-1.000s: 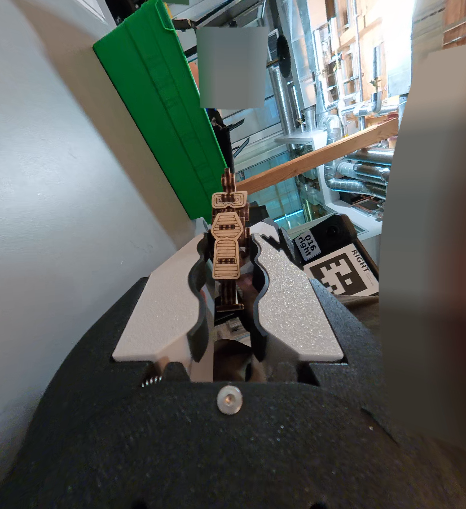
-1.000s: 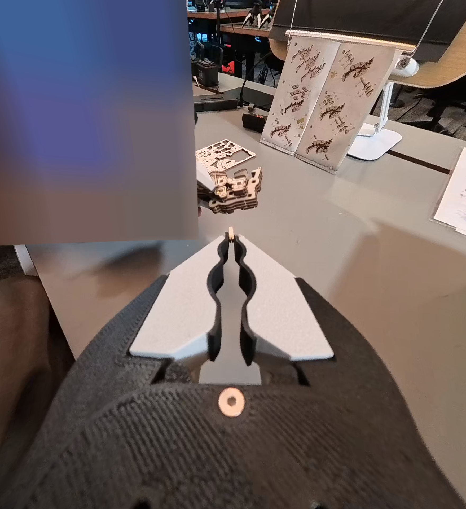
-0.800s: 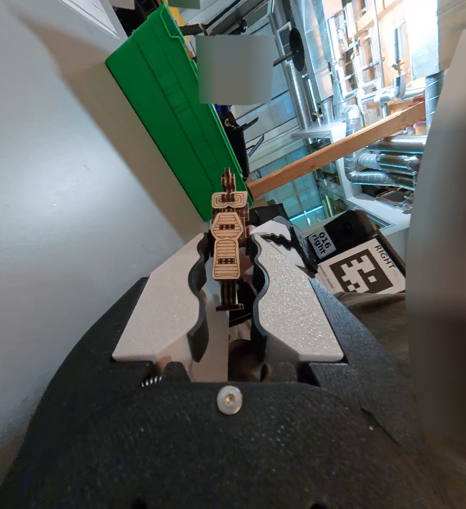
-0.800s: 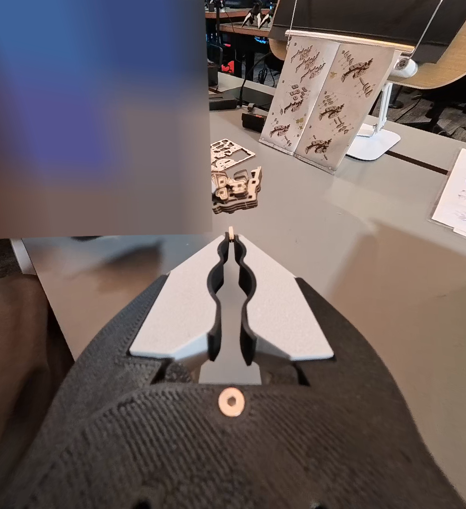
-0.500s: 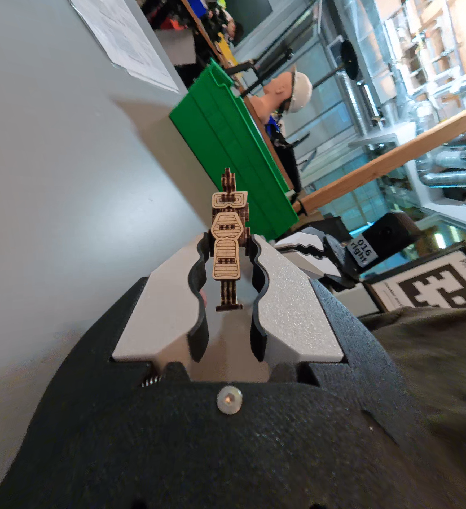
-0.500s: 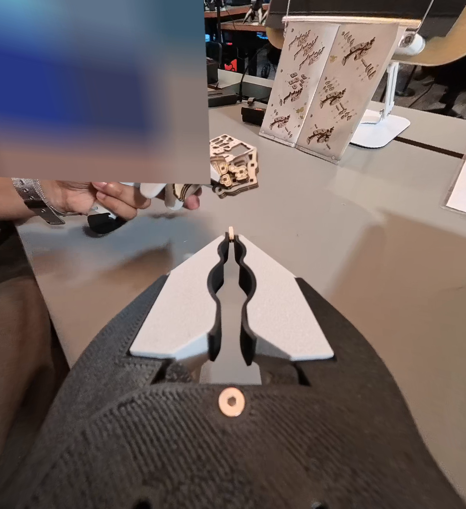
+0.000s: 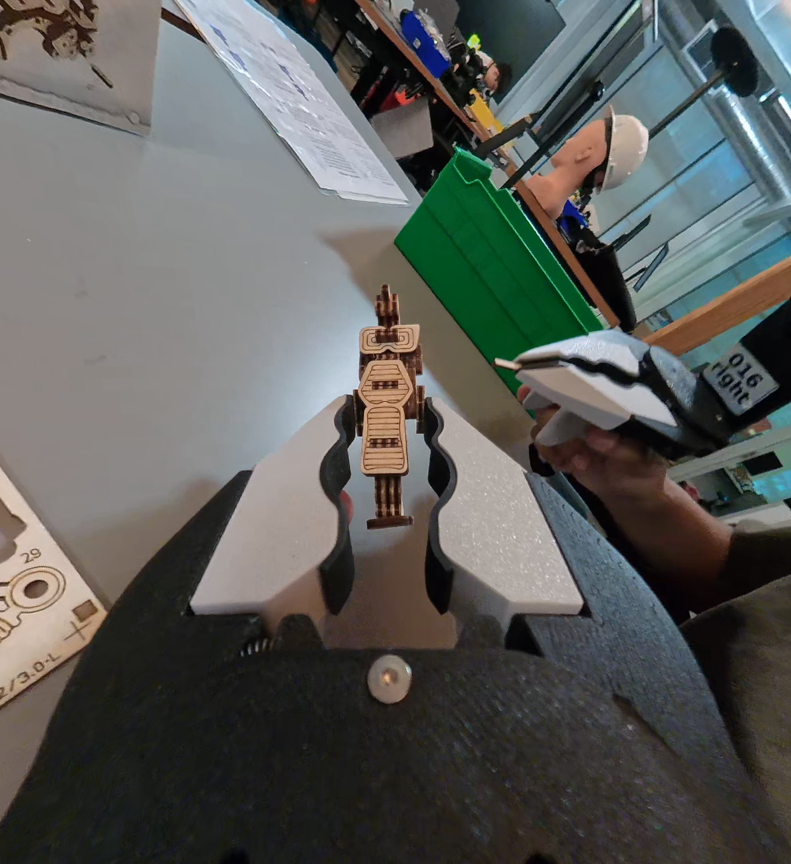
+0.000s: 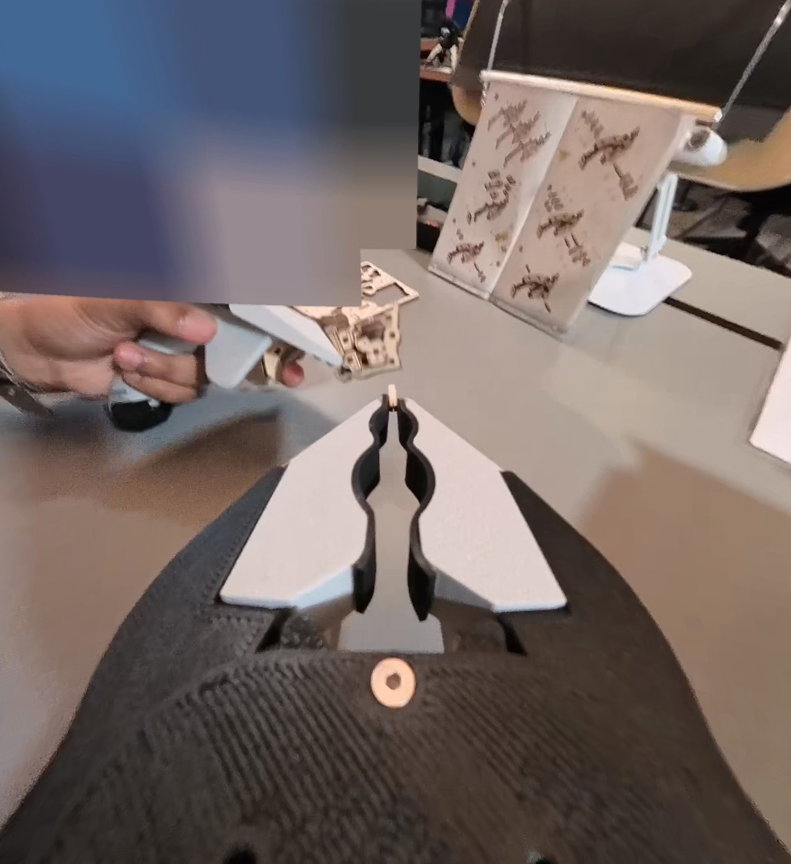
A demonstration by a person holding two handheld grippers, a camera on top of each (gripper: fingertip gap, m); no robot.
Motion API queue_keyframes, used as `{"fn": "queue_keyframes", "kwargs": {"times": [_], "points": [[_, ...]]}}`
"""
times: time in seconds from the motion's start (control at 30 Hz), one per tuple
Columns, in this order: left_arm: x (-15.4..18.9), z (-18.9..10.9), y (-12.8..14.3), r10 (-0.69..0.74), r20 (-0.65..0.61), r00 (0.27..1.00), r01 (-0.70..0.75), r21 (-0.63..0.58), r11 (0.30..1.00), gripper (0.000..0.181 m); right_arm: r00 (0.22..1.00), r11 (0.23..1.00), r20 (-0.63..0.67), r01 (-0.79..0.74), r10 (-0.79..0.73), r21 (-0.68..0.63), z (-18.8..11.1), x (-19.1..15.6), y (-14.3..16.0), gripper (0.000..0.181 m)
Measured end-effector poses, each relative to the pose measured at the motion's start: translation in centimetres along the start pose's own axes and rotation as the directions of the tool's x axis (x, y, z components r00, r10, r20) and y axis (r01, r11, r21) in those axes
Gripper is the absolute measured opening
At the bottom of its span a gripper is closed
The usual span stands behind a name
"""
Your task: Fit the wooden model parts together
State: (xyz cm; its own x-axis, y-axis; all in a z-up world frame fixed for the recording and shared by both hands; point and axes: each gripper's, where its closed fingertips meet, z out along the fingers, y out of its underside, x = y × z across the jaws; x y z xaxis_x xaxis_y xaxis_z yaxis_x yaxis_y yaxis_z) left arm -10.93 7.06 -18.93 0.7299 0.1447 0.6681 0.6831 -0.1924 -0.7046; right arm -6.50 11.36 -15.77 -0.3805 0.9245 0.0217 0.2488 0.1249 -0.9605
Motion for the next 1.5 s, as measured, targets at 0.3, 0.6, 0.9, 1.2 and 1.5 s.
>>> {"fn": "queue_keyframes", "kwargs": {"times": [0.3,0.6,0.9,1.2,1.5], "points": [[-0.7,-0.2,0.1,0.011,-0.006,1.000,-0.011,-0.028,1.000,0.026,0.988,0.999,0.151,0.038,-0.036,-0.007,3.4,-2.8,0.4,0.001],[-1.0,0.1,0.4,-0.001,-0.016,1.000,0.001,-0.056,0.998,0.026,0.982,0.998,0.175,-0.070,0.068,0.003,2.5,-2.3,0.4,0.001],[-1.3,-0.1,0.1,-0.059,-0.025,0.998,0.058,-0.045,0.997,0.026,0.972,0.994,0.208,-0.113,0.111,-0.001,2.6,-2.6,0.4,0.001],[-1.7,-0.1,-0.1,-0.104,-0.030,0.994,0.103,-0.041,0.994,0.026,0.968,0.991,0.216,-0.131,0.129,-0.005,2.8,-2.5,0.4,0.001],[-1.9,-0.2,-0.3,-0.140,-0.037,0.989,0.139,-0.031,0.990,0.026,0.967,0.991,0.219,-0.131,0.130,-0.008,2.9,-2.6,0.5,0.001]]}}
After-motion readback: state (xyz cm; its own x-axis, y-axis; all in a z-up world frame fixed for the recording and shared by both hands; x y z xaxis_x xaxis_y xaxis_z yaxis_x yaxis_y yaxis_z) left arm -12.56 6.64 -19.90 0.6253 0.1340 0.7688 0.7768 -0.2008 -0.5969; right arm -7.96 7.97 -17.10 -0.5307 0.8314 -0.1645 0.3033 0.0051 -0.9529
